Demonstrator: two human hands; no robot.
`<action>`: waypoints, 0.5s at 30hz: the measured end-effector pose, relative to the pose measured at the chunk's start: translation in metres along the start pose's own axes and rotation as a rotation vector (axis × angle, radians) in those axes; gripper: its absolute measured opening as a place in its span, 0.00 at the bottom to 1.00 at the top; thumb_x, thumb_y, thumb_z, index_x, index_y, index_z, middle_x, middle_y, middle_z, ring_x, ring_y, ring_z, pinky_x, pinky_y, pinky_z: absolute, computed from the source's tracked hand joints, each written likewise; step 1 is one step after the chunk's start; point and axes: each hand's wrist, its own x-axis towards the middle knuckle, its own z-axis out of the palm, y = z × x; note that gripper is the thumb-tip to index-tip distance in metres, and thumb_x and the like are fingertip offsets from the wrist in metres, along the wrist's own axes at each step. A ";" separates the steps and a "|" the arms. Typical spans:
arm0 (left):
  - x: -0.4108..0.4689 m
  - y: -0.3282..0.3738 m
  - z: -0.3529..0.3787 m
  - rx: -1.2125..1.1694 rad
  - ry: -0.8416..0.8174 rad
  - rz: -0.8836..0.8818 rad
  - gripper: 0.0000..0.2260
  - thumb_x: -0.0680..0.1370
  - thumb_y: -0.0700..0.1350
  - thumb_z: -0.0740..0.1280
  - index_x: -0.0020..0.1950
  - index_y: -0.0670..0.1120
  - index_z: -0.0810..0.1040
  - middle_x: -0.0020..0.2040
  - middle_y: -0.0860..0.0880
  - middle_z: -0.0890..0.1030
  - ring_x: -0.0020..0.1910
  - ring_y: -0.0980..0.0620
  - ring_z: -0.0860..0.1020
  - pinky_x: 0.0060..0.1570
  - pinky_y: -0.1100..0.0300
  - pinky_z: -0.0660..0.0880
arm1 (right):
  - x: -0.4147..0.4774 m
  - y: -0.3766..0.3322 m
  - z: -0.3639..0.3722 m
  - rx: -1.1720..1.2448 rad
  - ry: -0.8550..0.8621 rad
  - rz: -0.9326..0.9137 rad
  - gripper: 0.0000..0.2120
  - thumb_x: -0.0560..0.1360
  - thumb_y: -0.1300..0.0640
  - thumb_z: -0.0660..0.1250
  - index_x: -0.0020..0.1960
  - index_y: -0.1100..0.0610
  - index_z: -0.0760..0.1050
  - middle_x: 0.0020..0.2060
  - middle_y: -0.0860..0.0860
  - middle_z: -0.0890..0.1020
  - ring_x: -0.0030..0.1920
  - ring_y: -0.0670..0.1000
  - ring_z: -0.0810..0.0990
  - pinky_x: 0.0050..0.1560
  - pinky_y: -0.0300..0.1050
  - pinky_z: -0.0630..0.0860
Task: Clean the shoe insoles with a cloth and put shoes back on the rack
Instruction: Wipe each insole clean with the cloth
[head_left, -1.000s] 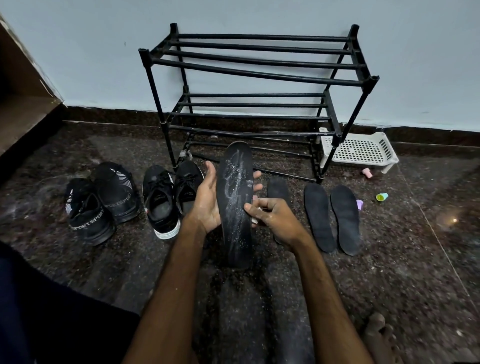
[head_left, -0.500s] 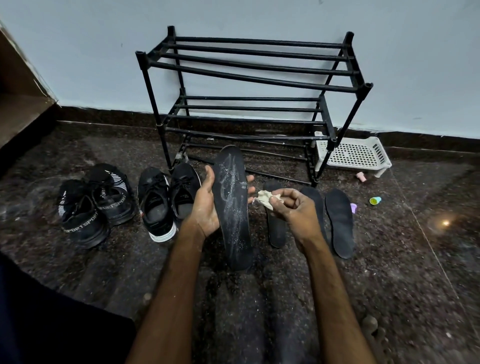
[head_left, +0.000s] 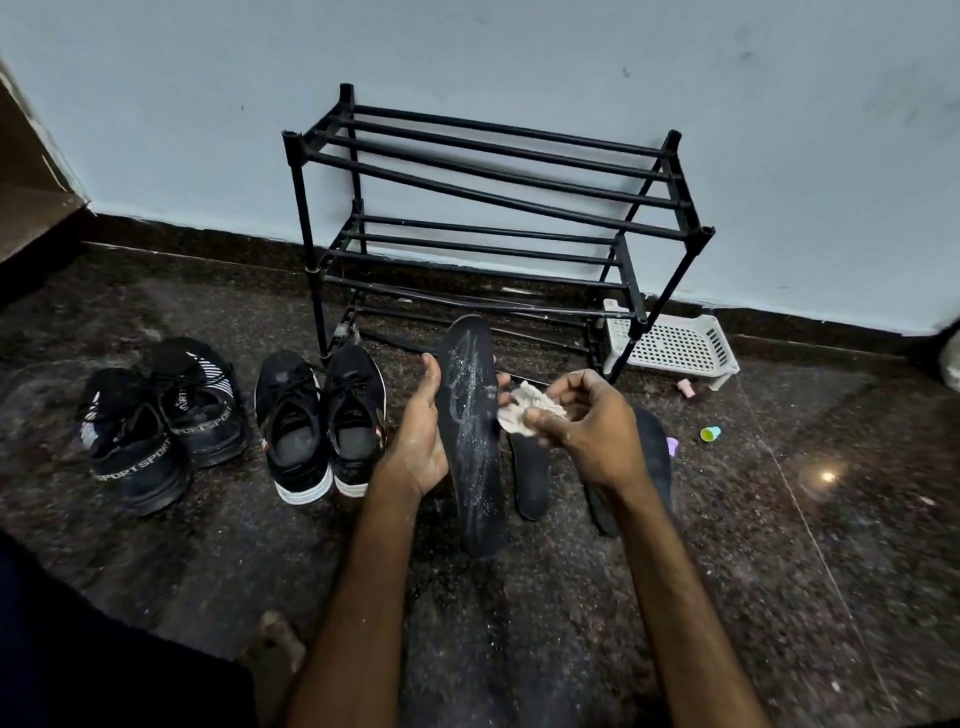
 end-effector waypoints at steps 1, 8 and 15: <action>-0.001 0.001 0.002 -0.008 -0.015 -0.004 0.37 0.79 0.68 0.48 0.67 0.38 0.75 0.65 0.37 0.78 0.63 0.40 0.78 0.63 0.45 0.74 | 0.003 -0.003 -0.001 -0.010 -0.033 -0.001 0.16 0.64 0.61 0.81 0.45 0.50 0.77 0.41 0.50 0.81 0.41 0.53 0.82 0.45 0.62 0.81; -0.007 0.009 -0.002 -0.030 -0.052 0.004 0.34 0.79 0.64 0.53 0.71 0.39 0.72 0.66 0.35 0.76 0.66 0.38 0.73 0.68 0.39 0.68 | 0.019 -0.052 0.010 -0.262 0.178 -0.313 0.11 0.73 0.68 0.71 0.48 0.54 0.79 0.49 0.47 0.81 0.48 0.42 0.80 0.51 0.39 0.80; -0.008 0.017 -0.004 -0.024 -0.071 0.036 0.31 0.82 0.63 0.51 0.69 0.39 0.73 0.62 0.39 0.80 0.58 0.44 0.80 0.61 0.49 0.76 | 0.006 -0.042 0.042 -0.515 -0.298 -0.565 0.10 0.71 0.68 0.72 0.46 0.54 0.82 0.42 0.45 0.82 0.43 0.42 0.79 0.48 0.39 0.77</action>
